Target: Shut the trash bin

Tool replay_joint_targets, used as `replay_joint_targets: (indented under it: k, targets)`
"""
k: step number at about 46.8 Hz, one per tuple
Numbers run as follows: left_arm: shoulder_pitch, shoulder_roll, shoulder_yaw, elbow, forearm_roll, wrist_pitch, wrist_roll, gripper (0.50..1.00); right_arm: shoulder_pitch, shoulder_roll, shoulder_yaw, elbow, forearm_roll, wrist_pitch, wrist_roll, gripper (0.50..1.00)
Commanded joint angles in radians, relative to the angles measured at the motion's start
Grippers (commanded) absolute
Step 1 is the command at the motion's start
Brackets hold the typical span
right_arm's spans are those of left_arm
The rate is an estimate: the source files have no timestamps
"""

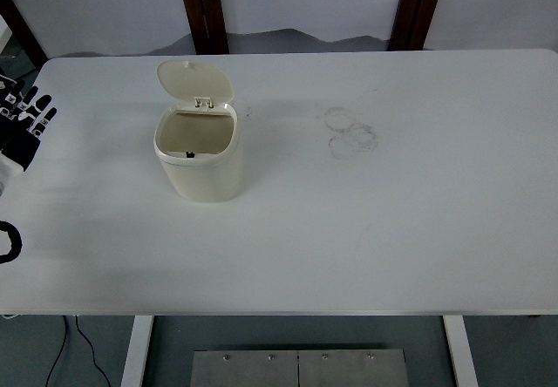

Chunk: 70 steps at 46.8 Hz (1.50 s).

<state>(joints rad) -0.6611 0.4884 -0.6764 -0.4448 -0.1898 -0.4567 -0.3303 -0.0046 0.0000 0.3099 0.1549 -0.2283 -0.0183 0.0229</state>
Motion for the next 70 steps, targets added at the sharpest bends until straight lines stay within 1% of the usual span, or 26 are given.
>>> replay_joint_targets:
  k: [1,6,15,22,39,45,49,53,57,64,68,70]
  targets:
    - [0.000,0.002,0.000,0.000,0.000,0.000,0.000,1.000,0.000,0.000,0.000,0.000,0.000,0.000,0.000,0.993]
    - [0.000,0.001,0.001,-0.002,0.000,-0.002,0.011,1.000,0.000,0.000,0.000,0.000,0.001,0.000,0.000,0.993]
    - [-0.014,0.004,0.000,-0.002,0.000,0.003,0.011,1.000,0.000,0.000,0.000,0.000,0.000,0.000,0.000,0.993]
    - [-0.035,0.022,0.001,-0.002,-0.004,0.010,0.011,1.000,0.000,0.000,0.000,0.000,0.000,0.000,0.000,0.993]
    - [-0.051,0.029,0.003,-0.005,0.001,0.001,0.016,1.000,0.000,0.000,0.000,0.000,0.000,0.000,0.000,0.993]
    - [-0.052,0.062,0.012,-0.011,0.001,0.001,0.016,1.000,0.000,0.000,0.000,0.000,0.000,0.000,0.000,0.993]
    - [-0.063,0.068,0.026,-0.012,0.001,0.001,0.016,1.000,0.000,0.000,0.000,0.000,0.001,0.000,0.000,0.993]
    - [-0.084,0.082,0.070,-0.021,0.001,0.007,0.016,1.000,0.000,0.000,0.000,0.000,0.001,0.000,0.000,0.993]
    - [-0.129,0.133,0.152,-0.054,0.001,0.009,0.016,1.000,0.002,0.000,0.000,0.000,0.000,0.000,0.000,0.993]
    - [-0.261,0.229,0.342,-0.164,-0.005,0.013,0.016,1.000,0.000,0.000,0.000,0.000,0.000,0.000,0.000,0.993]
    - [-0.337,0.268,0.445,-0.218,-0.005,0.044,0.016,1.000,0.000,0.000,0.000,0.000,0.000,0.000,0.000,0.993]
    - [-0.377,0.272,0.492,-0.241,-0.002,0.056,0.016,1.000,0.000,0.000,0.000,0.000,0.000,0.000,0.000,0.993]
